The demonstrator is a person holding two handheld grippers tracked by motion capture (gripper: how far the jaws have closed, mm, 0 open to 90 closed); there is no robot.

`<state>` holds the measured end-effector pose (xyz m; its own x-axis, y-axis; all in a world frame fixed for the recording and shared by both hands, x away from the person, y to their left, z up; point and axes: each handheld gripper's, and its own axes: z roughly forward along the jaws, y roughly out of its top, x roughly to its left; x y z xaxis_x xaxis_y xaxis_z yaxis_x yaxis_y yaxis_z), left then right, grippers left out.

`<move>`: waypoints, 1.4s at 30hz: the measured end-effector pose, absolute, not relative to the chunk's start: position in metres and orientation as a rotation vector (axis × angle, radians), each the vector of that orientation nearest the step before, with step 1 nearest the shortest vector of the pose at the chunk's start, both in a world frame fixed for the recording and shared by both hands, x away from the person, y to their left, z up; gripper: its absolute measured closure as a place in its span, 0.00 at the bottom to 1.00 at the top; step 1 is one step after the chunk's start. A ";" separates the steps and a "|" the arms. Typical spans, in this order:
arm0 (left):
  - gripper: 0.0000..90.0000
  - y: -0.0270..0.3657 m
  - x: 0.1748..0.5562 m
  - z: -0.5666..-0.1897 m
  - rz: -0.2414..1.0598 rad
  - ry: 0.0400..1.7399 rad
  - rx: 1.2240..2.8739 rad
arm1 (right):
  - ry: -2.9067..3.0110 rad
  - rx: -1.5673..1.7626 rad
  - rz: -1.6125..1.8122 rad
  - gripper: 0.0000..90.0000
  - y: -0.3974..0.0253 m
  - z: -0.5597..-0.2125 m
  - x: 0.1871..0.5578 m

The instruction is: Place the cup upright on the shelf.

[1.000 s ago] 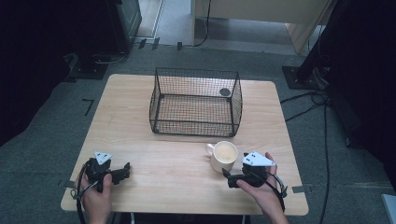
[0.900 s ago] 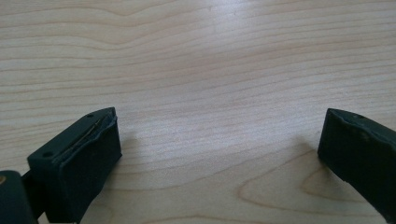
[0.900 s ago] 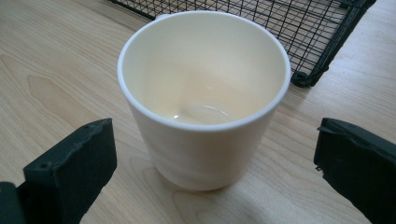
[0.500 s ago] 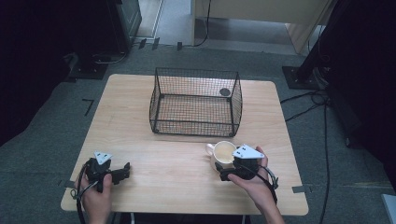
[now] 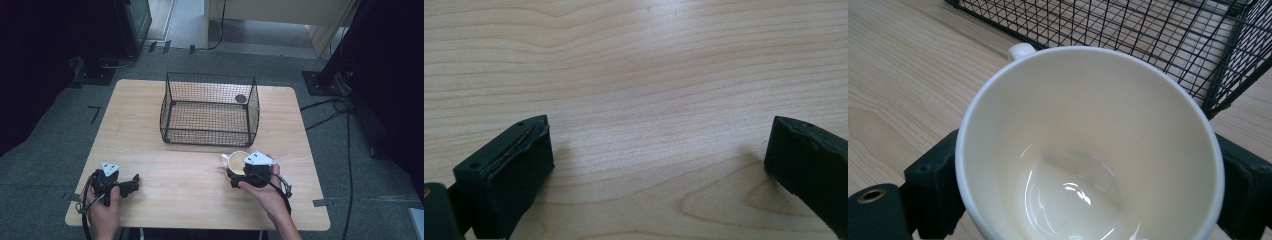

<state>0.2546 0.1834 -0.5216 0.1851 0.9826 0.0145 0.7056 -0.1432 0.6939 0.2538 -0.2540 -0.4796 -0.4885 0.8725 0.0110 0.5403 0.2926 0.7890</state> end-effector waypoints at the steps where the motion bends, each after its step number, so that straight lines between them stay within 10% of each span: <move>1: 0.00 0.183 0.255 -0.522 0.653 1.578 1.915 | 2.148 1.280 1.059 0.09 -0.254 -0.480 0.254; 42: 0.00 0.183 0.255 -0.522 0.653 1.578 1.915 | 2.149 1.271 1.083 0.10 -0.244 -0.450 0.252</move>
<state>0.2547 0.1834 -0.5216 0.1852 0.9826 0.0145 0.7055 -0.1432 0.6941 0.2520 -0.2437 -0.4496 -0.4959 0.8678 0.0331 0.5428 0.2800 0.7918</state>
